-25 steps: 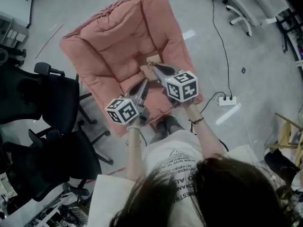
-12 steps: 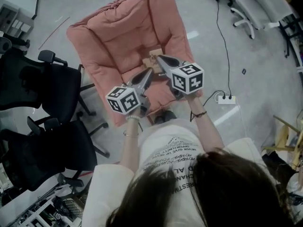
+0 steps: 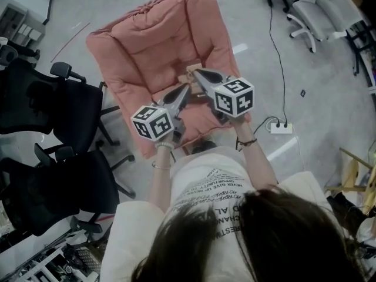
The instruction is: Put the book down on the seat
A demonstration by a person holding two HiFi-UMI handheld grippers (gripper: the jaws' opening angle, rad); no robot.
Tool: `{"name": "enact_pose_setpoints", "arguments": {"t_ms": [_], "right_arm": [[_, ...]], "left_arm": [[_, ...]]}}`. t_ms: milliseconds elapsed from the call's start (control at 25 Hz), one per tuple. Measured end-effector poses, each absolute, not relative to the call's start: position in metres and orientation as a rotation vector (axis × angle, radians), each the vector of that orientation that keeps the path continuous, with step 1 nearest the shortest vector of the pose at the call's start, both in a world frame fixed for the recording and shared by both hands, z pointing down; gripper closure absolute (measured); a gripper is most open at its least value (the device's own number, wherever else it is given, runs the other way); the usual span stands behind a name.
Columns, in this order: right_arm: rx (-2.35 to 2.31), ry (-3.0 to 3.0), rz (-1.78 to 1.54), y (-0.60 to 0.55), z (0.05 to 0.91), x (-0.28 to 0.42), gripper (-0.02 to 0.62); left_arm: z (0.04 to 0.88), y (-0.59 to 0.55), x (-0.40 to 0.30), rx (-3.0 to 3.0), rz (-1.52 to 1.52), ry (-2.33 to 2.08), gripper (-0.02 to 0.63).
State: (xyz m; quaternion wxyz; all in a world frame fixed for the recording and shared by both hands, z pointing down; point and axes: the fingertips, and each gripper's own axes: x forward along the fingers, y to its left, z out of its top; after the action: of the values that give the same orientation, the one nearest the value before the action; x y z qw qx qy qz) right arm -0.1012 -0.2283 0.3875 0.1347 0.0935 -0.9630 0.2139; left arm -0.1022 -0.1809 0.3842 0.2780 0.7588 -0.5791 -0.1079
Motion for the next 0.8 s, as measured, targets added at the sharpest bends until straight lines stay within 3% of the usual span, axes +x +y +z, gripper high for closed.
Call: {"name": "enact_pose_setpoints", "arguments": {"t_ms": [800], "right_arm": [[0.2,-2.801,0.642,-0.215,0.388,-0.102,0.592]], "left_arm": [[0.389,-0.171,-0.102,2.055,-0.26,-1.531,0.606]]}}
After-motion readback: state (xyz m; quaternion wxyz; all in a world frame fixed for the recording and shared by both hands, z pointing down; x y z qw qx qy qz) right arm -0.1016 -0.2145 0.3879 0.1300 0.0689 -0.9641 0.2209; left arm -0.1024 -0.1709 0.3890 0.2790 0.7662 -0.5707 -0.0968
